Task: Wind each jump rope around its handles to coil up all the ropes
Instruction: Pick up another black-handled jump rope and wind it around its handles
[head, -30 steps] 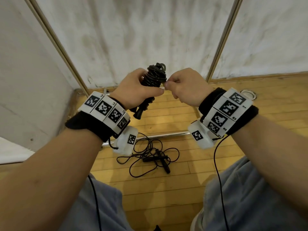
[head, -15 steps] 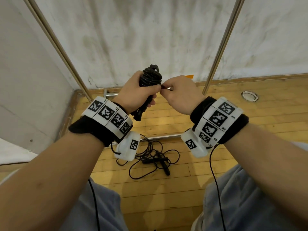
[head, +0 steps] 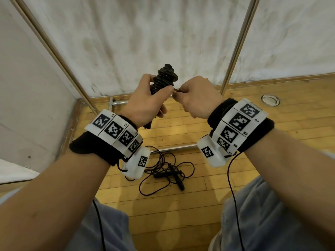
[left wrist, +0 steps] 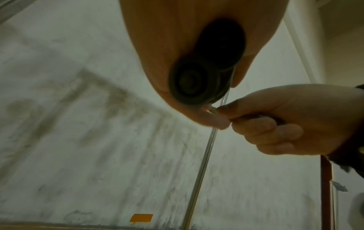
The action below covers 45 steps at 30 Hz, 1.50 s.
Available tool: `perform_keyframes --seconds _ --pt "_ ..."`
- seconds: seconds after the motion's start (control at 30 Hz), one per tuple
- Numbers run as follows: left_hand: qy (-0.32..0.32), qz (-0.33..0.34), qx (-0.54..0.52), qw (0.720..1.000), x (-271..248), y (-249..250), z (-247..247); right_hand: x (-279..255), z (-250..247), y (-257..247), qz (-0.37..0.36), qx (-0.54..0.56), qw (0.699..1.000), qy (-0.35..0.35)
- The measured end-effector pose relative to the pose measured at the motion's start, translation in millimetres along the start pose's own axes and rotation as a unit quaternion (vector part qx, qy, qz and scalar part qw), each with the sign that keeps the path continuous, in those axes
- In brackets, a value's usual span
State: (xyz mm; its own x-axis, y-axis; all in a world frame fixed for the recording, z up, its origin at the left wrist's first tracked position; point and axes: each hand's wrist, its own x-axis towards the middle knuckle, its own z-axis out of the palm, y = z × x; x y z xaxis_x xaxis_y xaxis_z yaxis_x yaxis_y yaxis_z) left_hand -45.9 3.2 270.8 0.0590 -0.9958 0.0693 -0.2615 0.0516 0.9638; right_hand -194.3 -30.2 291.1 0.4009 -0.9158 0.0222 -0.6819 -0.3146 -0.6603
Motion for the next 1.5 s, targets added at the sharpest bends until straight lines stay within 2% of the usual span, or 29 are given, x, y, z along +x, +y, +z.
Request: perform_keyframes --seconds 0.2,0.37,0.5,0.73,0.83,1.03,1.17,1.33,1.5 --pt "0.003 0.002 0.015 1.000 1 2 1 -4 7 -4 -0.016 0.015 0.999 -0.031" --pt "-0.046 -0.062 -0.063 0.995 -1 8 4 -4 7 -1 -0.016 0.026 1.000 0.002" --pt "-0.059 -0.036 -0.026 0.997 -6 9 0 -4 8 1 -0.004 0.054 0.998 0.014" --pt "-0.047 -0.006 -0.001 0.999 -10 13 -1 -2 8 -3 0.006 0.075 0.997 0.033" --pt "-0.012 -0.027 -0.048 0.998 -8 12 -4 -2 7 -3 0.018 0.092 0.995 0.041" --pt "0.019 -0.043 -0.089 0.995 -4 7 -8 -5 10 -4 -0.055 0.058 0.996 0.042" --pt "0.017 -0.018 -0.061 0.998 -2 5 -8 -9 10 -3 -0.069 0.074 0.994 0.050" --pt "0.054 0.029 -0.001 0.998 -3 6 -5 -13 17 -4 -0.098 0.064 0.992 0.047" --pt "0.020 0.017 0.047 0.999 -3 1 -2 -12 20 0 -0.092 0.080 0.989 0.086"
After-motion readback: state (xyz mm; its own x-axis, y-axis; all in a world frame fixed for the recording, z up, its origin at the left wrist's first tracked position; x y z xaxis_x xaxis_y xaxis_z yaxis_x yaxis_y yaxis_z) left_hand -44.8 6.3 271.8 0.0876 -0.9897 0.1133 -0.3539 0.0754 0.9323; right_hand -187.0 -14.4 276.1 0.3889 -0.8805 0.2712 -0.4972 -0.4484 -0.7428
